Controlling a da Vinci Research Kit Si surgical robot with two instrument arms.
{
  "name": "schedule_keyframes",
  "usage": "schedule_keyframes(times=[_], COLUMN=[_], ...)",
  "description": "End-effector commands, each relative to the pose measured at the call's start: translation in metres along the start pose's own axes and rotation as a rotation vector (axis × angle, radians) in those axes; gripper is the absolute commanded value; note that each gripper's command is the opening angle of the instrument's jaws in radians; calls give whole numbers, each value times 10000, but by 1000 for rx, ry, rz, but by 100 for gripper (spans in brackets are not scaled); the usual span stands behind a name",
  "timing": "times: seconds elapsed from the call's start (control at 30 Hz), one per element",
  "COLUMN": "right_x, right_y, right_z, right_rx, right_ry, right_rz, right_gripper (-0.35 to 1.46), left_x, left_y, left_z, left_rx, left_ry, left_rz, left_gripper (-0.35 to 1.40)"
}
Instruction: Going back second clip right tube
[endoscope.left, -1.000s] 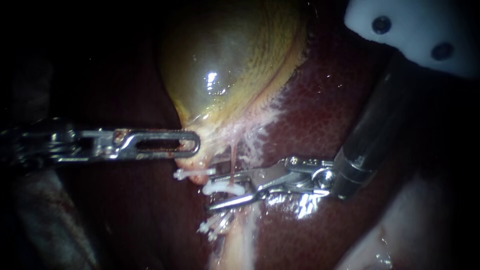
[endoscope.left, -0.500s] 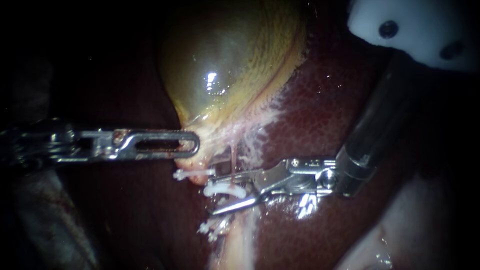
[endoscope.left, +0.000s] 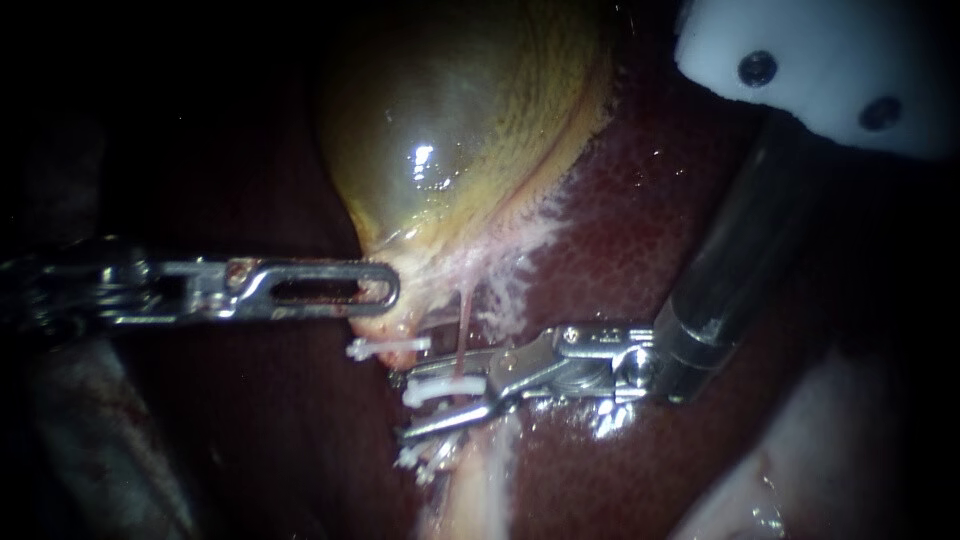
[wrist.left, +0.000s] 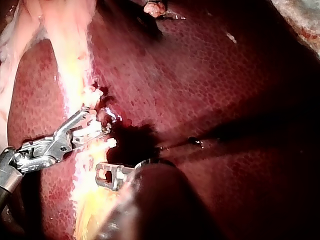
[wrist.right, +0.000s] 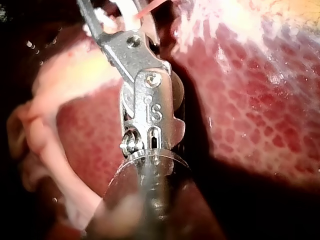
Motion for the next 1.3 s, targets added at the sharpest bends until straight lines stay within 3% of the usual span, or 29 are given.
schedule_keyframes(times=[0.03, 0.27, 0.7, 1.3], right_x=[0, -3, 4, 15], right_y=[0, -1, -2, -22], right_z=[-2, -24, -53, -97], right_rx=[1, -6, -39, -95], right_ry=[0, -1, -4, -7], right_rz=[0, -13, -137, -196], right_gripper=[44, 44, 45, 46], left_x=[0, 0, 0, -1], left_y=[0, 0, 0, 1], left_z=[0, 0, 0, 0], left_rx=[0, 0, 0, 0], left_ry=[0, 0, 0, 0], left_rz=[0, 0, 0, 0], left_gripper=[-35, -35, -35, -35])
